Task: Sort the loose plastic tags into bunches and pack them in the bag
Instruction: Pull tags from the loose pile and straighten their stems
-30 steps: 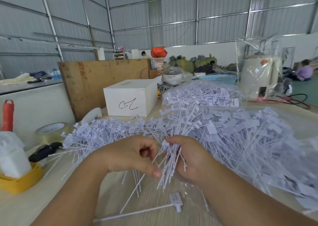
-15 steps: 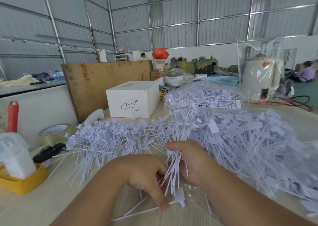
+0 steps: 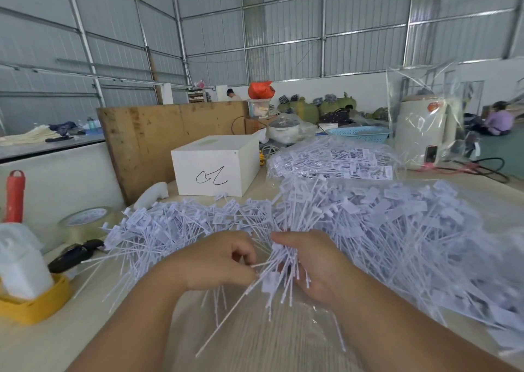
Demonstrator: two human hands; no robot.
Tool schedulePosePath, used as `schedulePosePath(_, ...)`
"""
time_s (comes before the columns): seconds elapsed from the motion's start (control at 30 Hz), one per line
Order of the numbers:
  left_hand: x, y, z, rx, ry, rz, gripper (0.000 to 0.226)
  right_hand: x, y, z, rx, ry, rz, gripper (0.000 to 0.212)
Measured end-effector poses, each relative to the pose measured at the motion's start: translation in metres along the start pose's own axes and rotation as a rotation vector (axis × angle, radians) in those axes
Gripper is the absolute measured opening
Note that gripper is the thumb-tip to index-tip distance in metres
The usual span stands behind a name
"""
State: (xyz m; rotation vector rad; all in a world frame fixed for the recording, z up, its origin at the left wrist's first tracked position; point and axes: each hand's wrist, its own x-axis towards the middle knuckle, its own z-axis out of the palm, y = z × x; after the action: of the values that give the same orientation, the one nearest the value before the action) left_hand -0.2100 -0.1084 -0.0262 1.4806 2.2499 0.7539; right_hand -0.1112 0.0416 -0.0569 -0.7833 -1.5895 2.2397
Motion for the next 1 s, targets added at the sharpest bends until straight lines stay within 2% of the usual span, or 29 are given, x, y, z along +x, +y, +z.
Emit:
schedulePosePath(0.17,-0.006,-0.003,-0.006,-0.134,-0.048,-0.028,0.012,0.005,0.002,-0.001,0.009,0.017,-0.020,0.053)
schedulePosePath(0.23,-0.006,-0.004,-0.007,-0.137,-0.008,-0.066,0.017,0.004,0.002,-0.002,-0.001,0.025,-0.010,0.052)
schedulePosePath(0.33,-0.008,-0.008,-0.014,-0.186,0.134,-0.150,0.017,0.004,0.002,-0.006,0.002,0.013,0.013,0.040)
schedulePosePath(0.4,-0.005,-0.014,-0.017,-0.262,0.255,-0.192,0.030,0.004,0.002,-0.008,-0.002,-0.002,-0.011,0.034)
schedulePosePath(0.47,0.002,-0.016,-0.012,-0.371,0.418,-0.227,0.038,0.004,0.004,-0.007,-0.036,-0.008,-0.068,0.036)
schedulePosePath(0.53,0.012,-0.011,0.001,-0.473,0.514,-0.251,0.034,0.000,0.005,-0.002,-0.084,-0.039,-0.134,0.042)
schedulePosePath(0.67,0.027,0.005,0.027,-0.606,0.533,-0.207,0.020,-0.005,0.006,0.004,-0.213,-0.167,-0.348,0.025)
schedulePosePath(0.83,0.028,0.015,0.027,-0.671,0.594,-0.084,0.013,-0.009,0.007,0.009,-0.233,-0.244,-0.552,0.037)
schedulePosePath(0.93,0.024,0.022,0.027,-0.706,0.579,-0.031,0.015,-0.009,0.006,0.013,-0.251,-0.242,-0.612,0.047)
schedulePosePath(1.0,0.022,0.024,0.025,-0.714,0.573,-0.015,0.012,-0.007,0.005,0.013,-0.248,-0.219,-0.623,0.046)
